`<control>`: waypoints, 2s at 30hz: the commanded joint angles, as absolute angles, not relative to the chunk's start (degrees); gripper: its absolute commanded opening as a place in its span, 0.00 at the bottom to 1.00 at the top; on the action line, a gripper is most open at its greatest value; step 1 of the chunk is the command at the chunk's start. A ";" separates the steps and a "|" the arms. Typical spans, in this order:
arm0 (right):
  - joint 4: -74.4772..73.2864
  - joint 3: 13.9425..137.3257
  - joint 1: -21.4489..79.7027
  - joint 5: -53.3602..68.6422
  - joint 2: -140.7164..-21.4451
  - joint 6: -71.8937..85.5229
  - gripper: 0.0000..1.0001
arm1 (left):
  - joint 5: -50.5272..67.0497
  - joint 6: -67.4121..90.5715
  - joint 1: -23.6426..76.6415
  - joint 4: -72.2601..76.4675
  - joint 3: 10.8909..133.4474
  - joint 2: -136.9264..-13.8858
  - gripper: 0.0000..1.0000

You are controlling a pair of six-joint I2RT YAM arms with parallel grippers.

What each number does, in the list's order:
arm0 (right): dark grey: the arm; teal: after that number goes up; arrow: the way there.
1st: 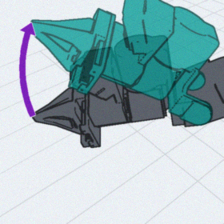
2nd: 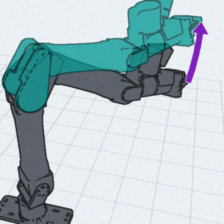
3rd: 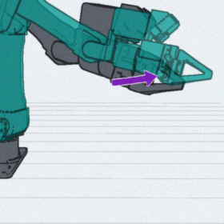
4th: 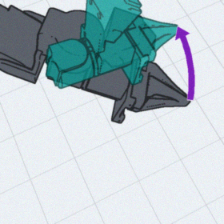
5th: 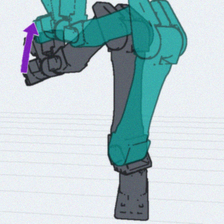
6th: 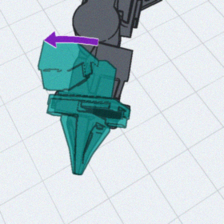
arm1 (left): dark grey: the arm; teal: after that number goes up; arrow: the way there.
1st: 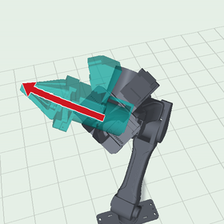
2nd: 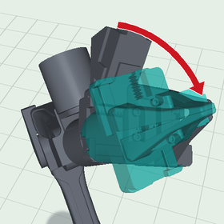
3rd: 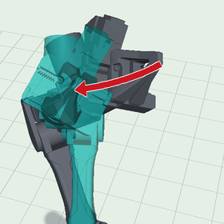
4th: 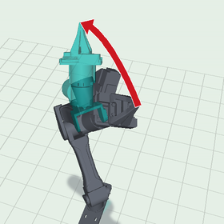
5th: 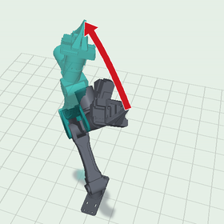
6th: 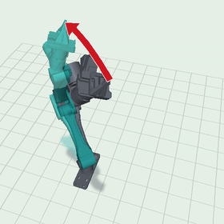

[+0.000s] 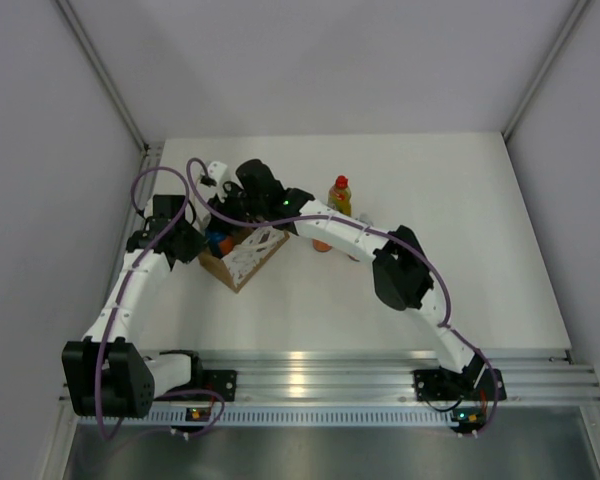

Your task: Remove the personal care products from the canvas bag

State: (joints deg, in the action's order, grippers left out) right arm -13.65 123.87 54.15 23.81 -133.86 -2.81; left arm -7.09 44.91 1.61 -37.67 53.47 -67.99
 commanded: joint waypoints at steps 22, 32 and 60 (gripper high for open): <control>-8.35 125.86 55.02 24.87 -132.98 -2.90 0.00 | -5.89 43.77 1.49 -40.52 53.09 -68.03 0.00; -8.09 125.16 55.55 21.36 -127.80 -2.29 0.00 | -6.15 44.12 1.49 -40.61 52.91 -67.59 0.00; -11.59 122.43 55.55 14.50 -112.86 -3.34 0.00 | -6.15 44.74 1.49 -40.61 53.00 -67.15 0.00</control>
